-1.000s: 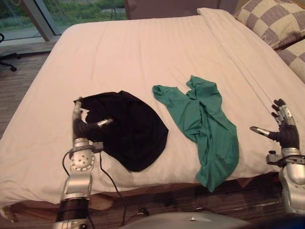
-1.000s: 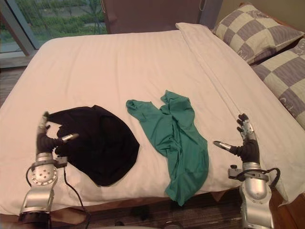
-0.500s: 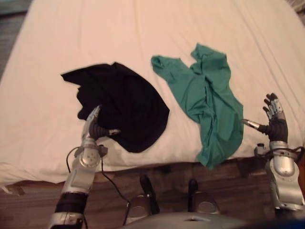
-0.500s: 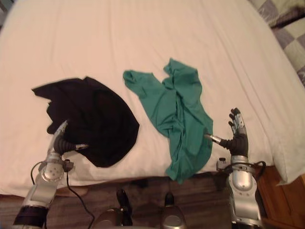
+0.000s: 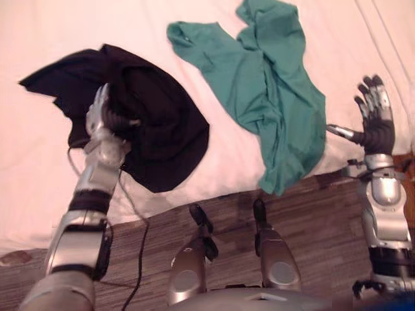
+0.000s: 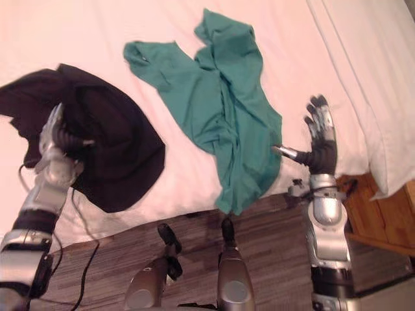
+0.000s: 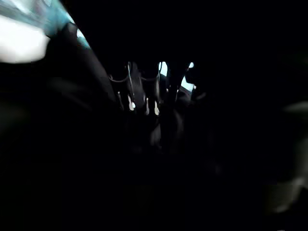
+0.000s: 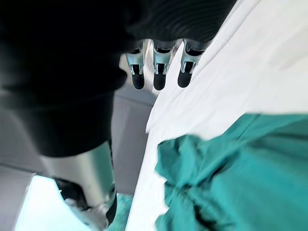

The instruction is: Tidy the bed and pick cloth on bed and put in laundry

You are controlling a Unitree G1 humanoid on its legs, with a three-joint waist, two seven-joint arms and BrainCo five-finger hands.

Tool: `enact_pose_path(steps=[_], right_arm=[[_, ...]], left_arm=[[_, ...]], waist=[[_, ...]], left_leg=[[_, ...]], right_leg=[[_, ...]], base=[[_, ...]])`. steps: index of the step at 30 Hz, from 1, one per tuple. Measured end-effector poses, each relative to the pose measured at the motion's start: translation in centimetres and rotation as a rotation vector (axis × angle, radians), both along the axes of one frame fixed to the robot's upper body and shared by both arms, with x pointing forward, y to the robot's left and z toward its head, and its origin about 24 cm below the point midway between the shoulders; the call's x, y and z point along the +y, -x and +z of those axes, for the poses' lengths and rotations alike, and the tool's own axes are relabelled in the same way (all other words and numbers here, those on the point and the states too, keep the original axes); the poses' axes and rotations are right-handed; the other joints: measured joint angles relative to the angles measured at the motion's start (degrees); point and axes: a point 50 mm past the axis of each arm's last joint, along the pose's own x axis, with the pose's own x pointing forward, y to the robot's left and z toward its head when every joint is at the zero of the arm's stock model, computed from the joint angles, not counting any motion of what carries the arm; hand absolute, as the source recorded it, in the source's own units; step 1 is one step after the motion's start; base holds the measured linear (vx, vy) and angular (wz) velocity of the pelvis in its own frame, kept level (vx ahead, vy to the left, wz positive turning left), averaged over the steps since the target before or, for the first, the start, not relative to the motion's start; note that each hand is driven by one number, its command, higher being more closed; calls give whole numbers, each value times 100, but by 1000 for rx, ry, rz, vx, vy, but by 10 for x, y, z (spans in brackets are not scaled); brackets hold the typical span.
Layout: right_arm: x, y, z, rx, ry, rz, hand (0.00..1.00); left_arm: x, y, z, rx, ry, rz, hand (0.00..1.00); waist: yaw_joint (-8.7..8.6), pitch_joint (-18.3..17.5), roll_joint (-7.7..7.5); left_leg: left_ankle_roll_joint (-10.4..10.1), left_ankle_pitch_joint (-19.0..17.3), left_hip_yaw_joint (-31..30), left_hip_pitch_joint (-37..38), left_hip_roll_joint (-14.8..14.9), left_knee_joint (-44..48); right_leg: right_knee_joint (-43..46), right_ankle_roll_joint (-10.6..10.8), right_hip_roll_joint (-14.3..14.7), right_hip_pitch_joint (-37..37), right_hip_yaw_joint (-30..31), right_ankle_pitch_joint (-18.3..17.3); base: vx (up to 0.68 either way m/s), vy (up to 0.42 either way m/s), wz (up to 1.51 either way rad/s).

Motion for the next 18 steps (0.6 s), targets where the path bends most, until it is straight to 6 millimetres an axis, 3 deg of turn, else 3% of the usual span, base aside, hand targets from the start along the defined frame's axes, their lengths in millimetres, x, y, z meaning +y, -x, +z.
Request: enact_pose_path(steps=[4, 5, 10, 14, 18], right_arm=[[3, 3, 5, -23, 7, 17, 0], [5, 5, 8, -40, 13, 29, 0], [16, 13, 16, -81, 28, 72, 0], [18, 14, 18, -80, 25, 70, 0], [20, 11, 22, -85, 29, 71, 0]], left_arm=[[-4, -3, 3, -10, 32, 6, 0], [-5, -3, 4, -4, 28, 4, 100], [-20, -7, 10, 44, 23, -56, 100], [-33, -7, 5, 103, -1, -122, 100], [-37, -6, -4, 130, 19, -142, 100]], waist=[[22, 26, -2], [30, 26, -2], [86, 27, -4], [241, 29, -5], [225, 27, -3]], left_leg=[[-40, 36, 19, 8, 78, -3], [-50, 43, 16, 3, 86, -2], [-51, 43, -31, -101, 85, 36], [-38, 54, -35, -195, 67, 21], [1, 88, -26, -175, 31, 20]], right_leg=[[17, -17, 54, -14, 27, 22], [20, -17, 59, -14, 27, 22], [83, -16, 40, -79, -46, 22], [121, -9, 21, -190, -46, 25], [137, 2, -7, -188, -38, 30]], base=[[47, -31, -5], [52, -22, 3], [21, -1, 9], [18, 6, 3], [66, 9, -2]])
